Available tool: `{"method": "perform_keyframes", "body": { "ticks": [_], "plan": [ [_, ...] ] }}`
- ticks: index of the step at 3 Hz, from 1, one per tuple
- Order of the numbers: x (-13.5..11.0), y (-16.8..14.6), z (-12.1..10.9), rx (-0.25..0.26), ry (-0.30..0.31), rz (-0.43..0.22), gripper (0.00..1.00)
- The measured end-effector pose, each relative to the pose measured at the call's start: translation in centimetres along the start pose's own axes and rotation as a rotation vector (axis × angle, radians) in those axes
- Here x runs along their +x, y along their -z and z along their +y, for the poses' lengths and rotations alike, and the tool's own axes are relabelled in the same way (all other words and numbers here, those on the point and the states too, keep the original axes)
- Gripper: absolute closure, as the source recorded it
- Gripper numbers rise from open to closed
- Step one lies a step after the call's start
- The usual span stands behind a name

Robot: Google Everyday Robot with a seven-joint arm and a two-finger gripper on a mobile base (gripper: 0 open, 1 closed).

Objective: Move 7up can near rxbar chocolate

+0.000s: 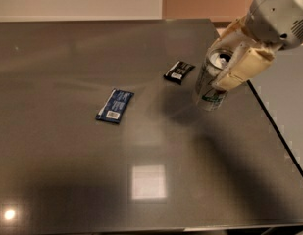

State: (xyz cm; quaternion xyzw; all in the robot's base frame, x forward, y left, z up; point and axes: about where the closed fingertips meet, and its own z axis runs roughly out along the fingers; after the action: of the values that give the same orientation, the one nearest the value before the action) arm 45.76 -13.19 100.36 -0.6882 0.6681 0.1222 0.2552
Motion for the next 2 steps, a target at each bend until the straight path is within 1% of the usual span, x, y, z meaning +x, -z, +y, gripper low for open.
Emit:
{"method": "perform_keyframes", "body": {
  "ticks": [1, 2],
  "plan": [
    [-0.84, -0.31, -5.36, 0.055, -0.048, 0.006, 1.00],
    [-0.84, -0.33, -5.36, 0.055, -0.048, 0.006, 1.00]
  ]
}}
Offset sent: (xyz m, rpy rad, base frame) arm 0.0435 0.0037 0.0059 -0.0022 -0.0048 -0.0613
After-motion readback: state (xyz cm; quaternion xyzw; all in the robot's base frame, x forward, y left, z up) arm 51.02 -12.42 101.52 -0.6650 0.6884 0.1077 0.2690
